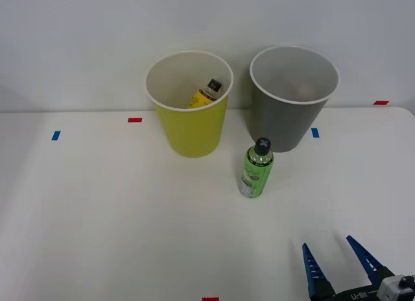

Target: Put cans in the gray bin, plastic bottles in the light green bin

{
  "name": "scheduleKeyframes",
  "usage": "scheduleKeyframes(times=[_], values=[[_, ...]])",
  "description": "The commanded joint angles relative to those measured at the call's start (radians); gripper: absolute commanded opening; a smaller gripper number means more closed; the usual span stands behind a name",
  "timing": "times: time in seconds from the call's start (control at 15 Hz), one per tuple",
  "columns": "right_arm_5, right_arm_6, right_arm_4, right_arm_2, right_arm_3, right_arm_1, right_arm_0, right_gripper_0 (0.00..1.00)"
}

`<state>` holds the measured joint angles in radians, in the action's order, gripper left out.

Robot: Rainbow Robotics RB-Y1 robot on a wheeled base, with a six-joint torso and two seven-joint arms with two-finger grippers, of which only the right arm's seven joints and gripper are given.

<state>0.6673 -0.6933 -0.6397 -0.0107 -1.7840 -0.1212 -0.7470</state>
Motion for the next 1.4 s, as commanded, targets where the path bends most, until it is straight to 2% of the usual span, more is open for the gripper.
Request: scheduleKeyframes(times=[0.07,1.4], values=[[0.0,0.0,0.0,0.0,0.0,0.0,0.0,1.0],[0.0,0.0,0.0,0.0,0.0,0.0,0.0,1.0]])
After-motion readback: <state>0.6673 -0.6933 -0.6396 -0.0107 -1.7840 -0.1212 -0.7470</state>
